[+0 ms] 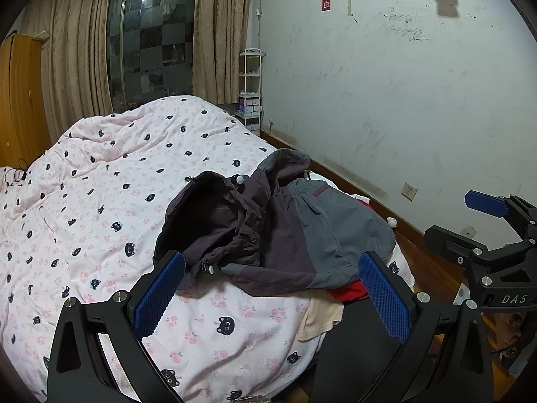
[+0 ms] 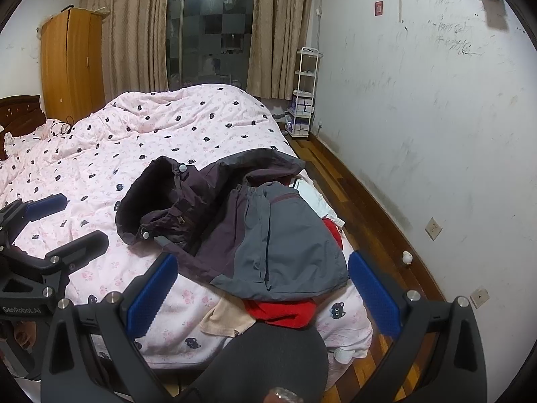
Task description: Fold clothes
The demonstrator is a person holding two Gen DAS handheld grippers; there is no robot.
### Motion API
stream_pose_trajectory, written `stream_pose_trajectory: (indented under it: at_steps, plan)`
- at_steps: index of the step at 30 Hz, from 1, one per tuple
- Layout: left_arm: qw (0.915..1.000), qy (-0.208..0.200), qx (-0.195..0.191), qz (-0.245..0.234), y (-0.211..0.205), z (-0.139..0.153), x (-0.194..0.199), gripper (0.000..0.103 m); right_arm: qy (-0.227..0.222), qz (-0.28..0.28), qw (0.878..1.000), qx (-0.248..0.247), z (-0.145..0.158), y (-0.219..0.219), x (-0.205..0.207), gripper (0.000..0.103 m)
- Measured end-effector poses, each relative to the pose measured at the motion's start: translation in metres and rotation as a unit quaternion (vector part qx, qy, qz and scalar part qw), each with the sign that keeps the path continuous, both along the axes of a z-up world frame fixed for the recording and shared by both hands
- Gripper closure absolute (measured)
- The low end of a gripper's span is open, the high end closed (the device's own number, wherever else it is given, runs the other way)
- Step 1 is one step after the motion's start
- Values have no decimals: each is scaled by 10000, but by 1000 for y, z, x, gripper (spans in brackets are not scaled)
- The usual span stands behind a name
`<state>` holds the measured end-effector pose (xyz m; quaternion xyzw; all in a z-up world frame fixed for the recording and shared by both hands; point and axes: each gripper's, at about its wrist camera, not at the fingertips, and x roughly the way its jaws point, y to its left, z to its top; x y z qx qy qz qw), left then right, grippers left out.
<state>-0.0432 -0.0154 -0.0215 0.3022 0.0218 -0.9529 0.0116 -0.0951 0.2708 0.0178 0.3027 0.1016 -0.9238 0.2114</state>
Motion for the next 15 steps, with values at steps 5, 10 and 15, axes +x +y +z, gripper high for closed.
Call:
stream_pose_trajectory:
  at_steps: [5,10,15]
  plan:
    - [10000,-52,18,-8,-1,-4,-4,1,-62,3,10000,14,-5,-1,-5,0]
    - [9999,-124,57,38,-5,-9,-8,1,-110,19,9999,16,-9,-4,-9,0]
    - [9998,-154,65,106,-9,-16,-11,1,-175,63,9998,9,-15,-7,-14,0]
